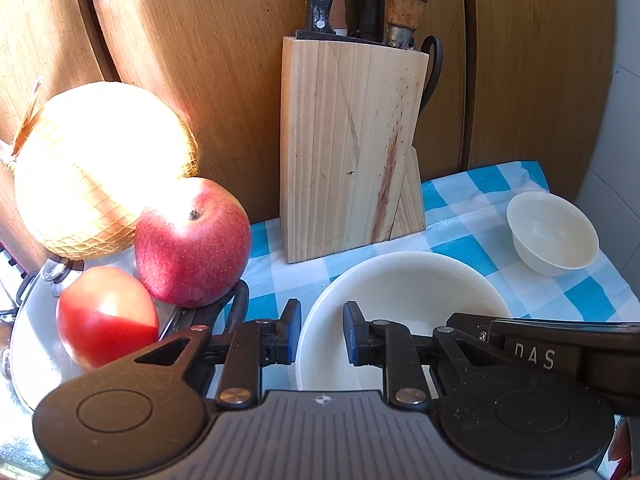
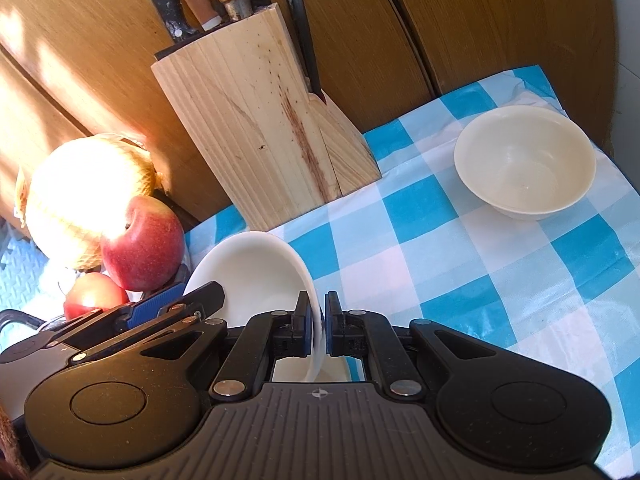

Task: Organize plates and bowls
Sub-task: 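Lower the bowl into the other cream bowl and open the right gripper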

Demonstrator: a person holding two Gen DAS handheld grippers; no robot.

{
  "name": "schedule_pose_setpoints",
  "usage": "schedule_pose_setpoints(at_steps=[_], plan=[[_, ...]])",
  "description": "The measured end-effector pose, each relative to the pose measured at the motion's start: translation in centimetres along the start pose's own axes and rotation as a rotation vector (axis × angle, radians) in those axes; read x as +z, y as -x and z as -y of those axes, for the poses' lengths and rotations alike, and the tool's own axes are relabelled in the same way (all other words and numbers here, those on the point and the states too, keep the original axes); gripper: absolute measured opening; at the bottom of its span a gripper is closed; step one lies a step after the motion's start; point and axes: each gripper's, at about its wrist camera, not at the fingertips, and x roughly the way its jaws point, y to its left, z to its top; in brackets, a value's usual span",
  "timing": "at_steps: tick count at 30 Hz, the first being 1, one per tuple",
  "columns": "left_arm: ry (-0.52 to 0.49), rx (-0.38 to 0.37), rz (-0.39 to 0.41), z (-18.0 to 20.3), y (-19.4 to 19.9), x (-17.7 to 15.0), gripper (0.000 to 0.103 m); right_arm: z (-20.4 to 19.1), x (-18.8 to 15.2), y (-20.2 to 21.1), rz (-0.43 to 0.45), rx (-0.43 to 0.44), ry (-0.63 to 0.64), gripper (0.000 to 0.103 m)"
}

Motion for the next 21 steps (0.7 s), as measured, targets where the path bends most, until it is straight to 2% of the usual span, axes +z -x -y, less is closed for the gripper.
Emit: schedule_pose_setpoints(at_steps=[17,21], plan=[[0.017,-0.010,-0.093,-0.3,0.3,-2.9,0.017,-0.5,-2.4,-0.1,-0.079,-0.031,0.036,0.009],[0.012,-0.001,-0.096,-0.3,0.5,-3.3,0.017,-0.5,-2.8,-0.1,-0.090,-0.036,0.041,0.016]])
